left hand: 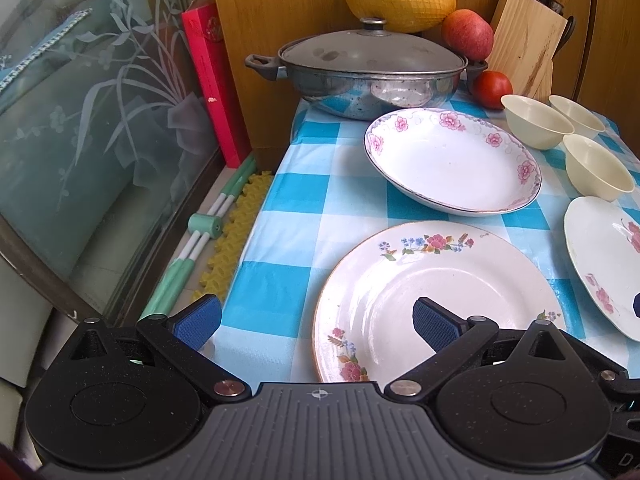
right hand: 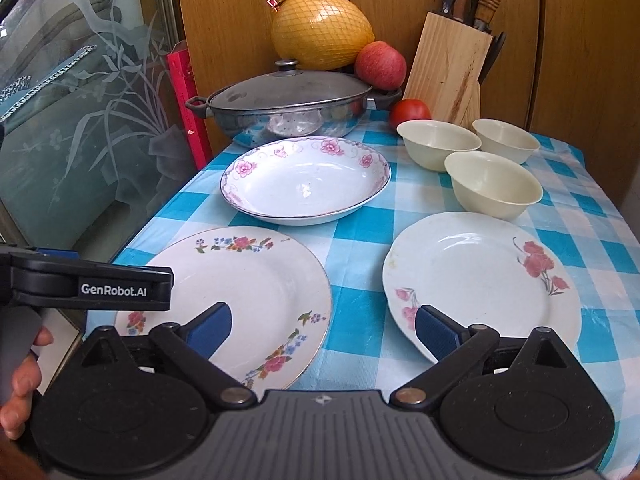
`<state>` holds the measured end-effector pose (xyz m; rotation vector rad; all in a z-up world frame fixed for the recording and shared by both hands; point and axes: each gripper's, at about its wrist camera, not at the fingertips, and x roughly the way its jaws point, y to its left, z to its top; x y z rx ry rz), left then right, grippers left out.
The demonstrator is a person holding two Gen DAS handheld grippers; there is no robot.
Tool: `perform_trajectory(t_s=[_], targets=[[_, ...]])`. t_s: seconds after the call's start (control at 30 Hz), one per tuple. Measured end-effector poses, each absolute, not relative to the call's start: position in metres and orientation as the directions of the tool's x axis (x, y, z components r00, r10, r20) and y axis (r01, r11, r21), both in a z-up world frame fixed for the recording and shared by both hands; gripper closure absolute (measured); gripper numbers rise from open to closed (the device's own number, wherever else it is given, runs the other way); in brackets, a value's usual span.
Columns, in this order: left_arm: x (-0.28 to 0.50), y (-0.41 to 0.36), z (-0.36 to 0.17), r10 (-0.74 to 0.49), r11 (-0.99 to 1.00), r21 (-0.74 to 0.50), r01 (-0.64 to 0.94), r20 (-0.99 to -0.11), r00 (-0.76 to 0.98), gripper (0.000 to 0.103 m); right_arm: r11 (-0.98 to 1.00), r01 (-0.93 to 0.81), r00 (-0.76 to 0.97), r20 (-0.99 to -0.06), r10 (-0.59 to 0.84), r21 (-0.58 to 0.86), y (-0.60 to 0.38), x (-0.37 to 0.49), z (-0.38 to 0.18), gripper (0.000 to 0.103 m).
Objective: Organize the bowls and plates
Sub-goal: 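Move the right gripper toward the rim of the blue-and-pink floral plate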
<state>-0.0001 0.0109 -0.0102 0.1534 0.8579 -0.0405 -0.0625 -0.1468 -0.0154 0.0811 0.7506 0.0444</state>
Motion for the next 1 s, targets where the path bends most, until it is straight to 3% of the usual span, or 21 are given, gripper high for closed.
perform_trajectory(t_s=[1.0], targets=[[0.002,0.0103,-0.0167,0.032,0.983,0.137,0.121,-0.781,0.624,0.0,0.994,0.065,0.714,-0.7,0.012,0.084,-0.1514,-0.0552,-0.0221,0.009]])
